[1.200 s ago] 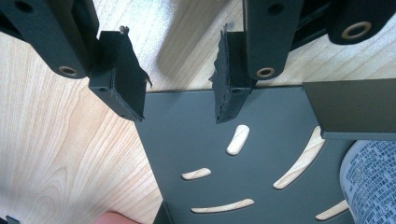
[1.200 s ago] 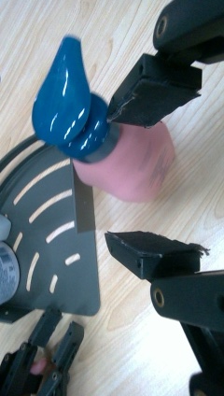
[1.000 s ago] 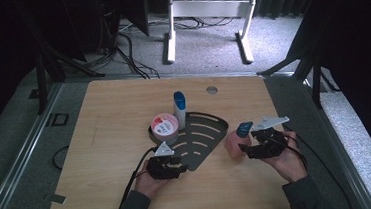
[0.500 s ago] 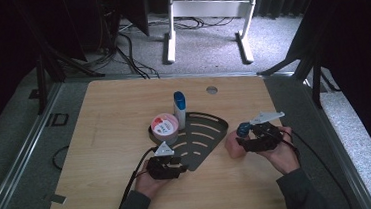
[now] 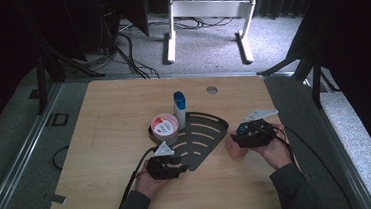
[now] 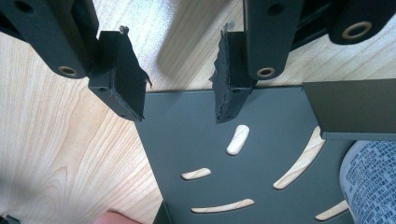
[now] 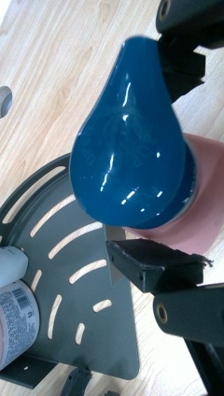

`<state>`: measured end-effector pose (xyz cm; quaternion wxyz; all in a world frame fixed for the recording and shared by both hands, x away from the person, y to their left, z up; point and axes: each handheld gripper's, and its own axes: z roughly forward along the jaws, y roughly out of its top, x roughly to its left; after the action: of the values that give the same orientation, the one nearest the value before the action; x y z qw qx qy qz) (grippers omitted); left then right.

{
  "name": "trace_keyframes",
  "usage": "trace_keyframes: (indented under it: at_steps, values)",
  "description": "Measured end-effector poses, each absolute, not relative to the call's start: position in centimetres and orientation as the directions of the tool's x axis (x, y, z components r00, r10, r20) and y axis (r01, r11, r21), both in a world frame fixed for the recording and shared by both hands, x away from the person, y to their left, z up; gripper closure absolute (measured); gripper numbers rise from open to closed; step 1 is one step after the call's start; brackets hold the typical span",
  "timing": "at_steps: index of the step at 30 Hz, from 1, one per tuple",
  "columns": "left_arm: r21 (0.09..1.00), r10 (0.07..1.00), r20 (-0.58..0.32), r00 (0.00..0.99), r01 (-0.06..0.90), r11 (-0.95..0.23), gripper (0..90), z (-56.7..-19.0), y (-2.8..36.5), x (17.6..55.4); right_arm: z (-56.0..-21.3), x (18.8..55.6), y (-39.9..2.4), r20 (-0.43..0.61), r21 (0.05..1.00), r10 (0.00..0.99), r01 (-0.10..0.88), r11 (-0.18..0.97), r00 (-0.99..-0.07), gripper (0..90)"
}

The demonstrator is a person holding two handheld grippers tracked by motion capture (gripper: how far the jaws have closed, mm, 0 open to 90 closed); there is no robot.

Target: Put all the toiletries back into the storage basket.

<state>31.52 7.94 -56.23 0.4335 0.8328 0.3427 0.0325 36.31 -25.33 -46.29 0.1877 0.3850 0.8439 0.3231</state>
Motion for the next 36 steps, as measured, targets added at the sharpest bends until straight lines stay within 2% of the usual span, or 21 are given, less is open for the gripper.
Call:
trace_keyframes:
  at_steps: [4,13,21,23,36]
  values:
    - [0.744,0.599,-0.243,0.763,0.543,-0.389,53.5,-56.2,8.0,31.5,-46.5,36.5,-25.1,-0.074,0.697,0.770,0.520,0.494,-0.633,28.4]
    - [0.744,0.598,-0.245,0.763,0.544,-0.389,53.5,-56.2,8.0,31.5,-45.8,36.4,-25.6,-0.035,0.737,0.782,0.513,0.441,-0.622,43.5]
    - [0.744,0.598,-0.248,0.762,0.545,-0.386,53.5,-56.2,8.0,31.6,-45.7,36.1,-25.7,-0.024,0.743,0.781,0.512,0.432,-0.624,45.3]
    - [0.744,0.598,-0.249,0.762,0.546,-0.386,53.6,-56.2,8.0,31.6,-45.7,36.0,-25.7,-0.012,0.745,0.775,0.511,0.429,-0.632,52.1]
    - [0.744,0.598,-0.250,0.762,0.546,-0.385,53.6,-56.2,8.0,31.6,-45.4,35.7,-25.8,-0.046,0.738,0.771,0.499,0.455,-0.635,52.5]
